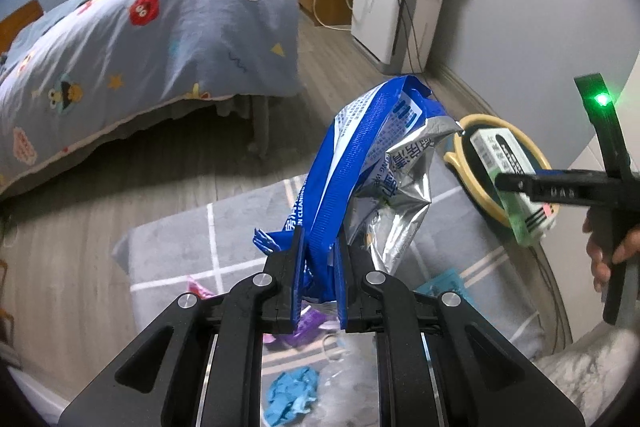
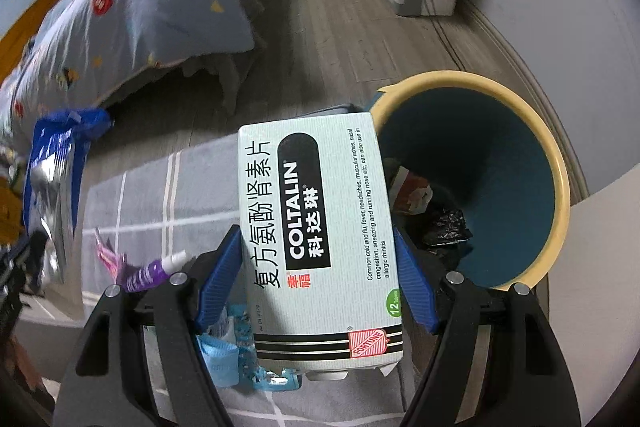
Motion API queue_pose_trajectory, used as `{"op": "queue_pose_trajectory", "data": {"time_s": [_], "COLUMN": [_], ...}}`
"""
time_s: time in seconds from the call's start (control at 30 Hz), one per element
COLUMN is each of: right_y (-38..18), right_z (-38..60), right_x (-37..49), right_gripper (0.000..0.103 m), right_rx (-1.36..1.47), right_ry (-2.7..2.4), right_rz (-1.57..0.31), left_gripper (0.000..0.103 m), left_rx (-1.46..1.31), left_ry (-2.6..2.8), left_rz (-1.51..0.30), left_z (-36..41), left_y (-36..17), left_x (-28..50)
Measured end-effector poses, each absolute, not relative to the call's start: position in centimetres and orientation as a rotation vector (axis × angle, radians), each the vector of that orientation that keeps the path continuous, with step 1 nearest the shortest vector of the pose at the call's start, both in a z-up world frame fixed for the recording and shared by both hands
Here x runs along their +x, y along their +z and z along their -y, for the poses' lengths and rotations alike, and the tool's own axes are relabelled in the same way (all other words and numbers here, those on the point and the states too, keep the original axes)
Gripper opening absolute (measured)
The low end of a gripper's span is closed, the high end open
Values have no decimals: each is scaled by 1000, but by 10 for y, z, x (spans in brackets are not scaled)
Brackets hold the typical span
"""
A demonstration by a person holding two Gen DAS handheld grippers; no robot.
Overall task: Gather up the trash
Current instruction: 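Release the blue wrapper and white box into the teal bin from both grippers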
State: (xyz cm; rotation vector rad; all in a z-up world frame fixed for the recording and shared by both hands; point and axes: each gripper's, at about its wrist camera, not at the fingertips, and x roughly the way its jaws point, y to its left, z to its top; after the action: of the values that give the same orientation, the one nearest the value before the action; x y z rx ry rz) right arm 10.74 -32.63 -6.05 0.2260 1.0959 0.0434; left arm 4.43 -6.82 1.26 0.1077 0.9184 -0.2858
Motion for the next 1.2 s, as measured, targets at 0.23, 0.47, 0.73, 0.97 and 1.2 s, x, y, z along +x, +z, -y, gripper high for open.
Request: {"op": "queue_pose_trajectory", "data": {"time_s": [0.23, 0.47, 0.73, 0.97, 1.2], "right_y": [-64, -61, -74, -96, -102], "right_z": [378, 444, 488, 525, 540], "right_x": [122, 135, 131, 124, 121], "right_gripper": [72, 72, 72, 72, 72], "right_rx": [328, 375, 448, 613, 690], "right_ry": [-55, -188, -263, -343, -376], "right_rz": [-1074, -1030, -1034, -1050, -1033], "left_gripper": [14, 14, 14, 14, 15], "left_rx": [170, 236, 187, 245, 362], "left_ry": [-347, -441, -552, -594, -586], "left_rz": [-918, -941, -1021, -1085, -1105], "left_z": [114, 171, 233, 286, 319], "left_y": [16, 9, -7, -36, -65], "left_x": [47, 59, 92, 112, 122]}}
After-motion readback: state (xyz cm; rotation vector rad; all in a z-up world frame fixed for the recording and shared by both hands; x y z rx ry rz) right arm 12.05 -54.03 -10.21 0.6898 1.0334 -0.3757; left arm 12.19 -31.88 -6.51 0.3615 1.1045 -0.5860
